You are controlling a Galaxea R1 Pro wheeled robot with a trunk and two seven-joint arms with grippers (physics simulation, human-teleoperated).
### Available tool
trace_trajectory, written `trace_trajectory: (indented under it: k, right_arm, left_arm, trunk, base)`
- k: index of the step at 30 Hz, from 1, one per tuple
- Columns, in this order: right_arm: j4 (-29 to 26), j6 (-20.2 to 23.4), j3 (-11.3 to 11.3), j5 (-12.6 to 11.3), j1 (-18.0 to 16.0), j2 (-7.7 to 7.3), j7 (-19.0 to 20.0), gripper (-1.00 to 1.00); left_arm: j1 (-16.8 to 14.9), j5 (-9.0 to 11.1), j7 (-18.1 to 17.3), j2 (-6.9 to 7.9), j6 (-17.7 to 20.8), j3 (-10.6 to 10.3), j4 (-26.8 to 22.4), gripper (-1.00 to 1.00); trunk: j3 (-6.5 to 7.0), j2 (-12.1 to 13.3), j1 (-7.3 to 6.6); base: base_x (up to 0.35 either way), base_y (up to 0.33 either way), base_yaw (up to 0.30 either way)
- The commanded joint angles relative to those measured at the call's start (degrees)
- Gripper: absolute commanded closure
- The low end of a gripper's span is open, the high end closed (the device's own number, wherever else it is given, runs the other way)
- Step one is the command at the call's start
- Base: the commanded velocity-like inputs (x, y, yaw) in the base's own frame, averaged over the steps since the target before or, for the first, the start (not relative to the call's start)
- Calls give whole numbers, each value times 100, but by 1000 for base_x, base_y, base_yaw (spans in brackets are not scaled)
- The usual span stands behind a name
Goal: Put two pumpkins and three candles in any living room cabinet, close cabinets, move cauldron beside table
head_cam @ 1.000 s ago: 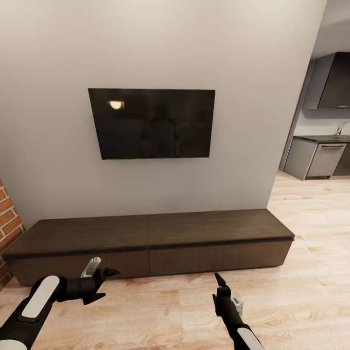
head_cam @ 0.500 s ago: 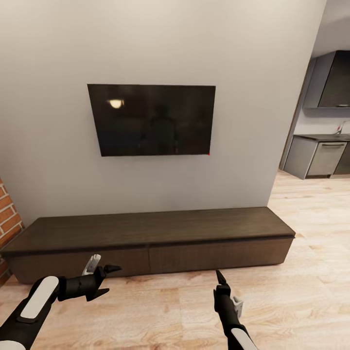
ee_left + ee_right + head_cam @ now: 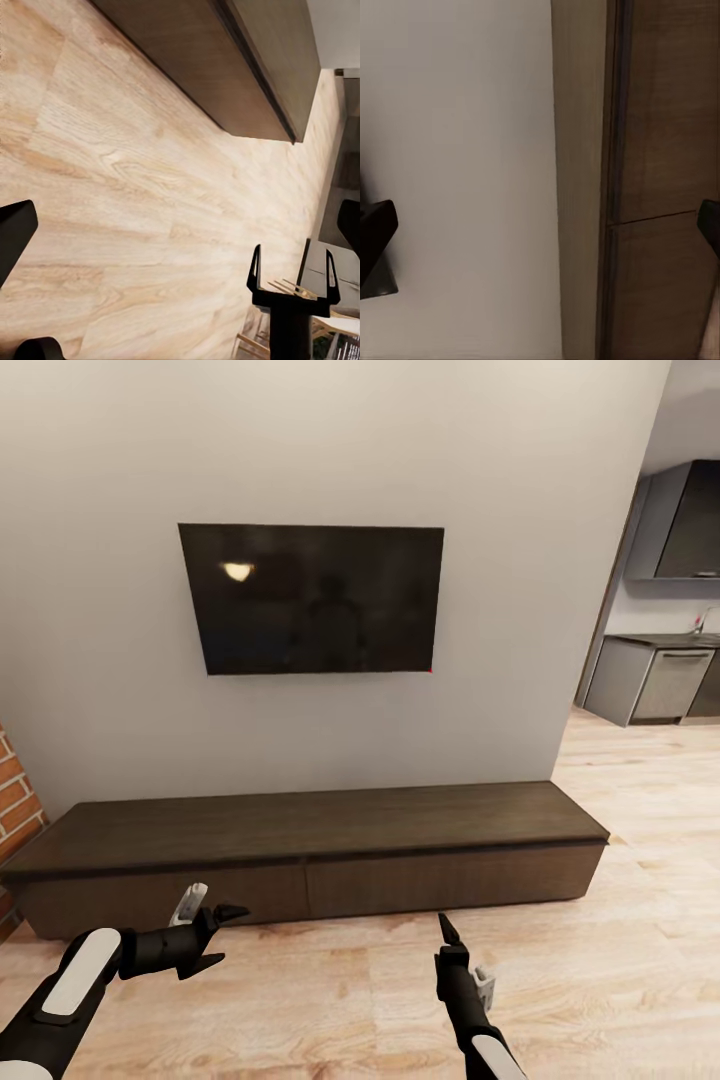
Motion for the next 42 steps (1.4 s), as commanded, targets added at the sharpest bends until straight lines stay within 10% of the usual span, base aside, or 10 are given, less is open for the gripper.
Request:
trace_trajectory:
  k: [1,42]
  right_arm:
    - [0,-2,29,0,0,0,0,-100]
    - [0,1,220,9,0,0,-39,-100]
  left_arm:
    - [0,3,0,0,0,0,0,-100]
    - [0,-14,8,-26,-6,-18,0,-100]
  trunk:
    - [-18,-42,23]
    - [-755,-1686,923]
  base:
    - [0,0,0]
    - [0,0,0]
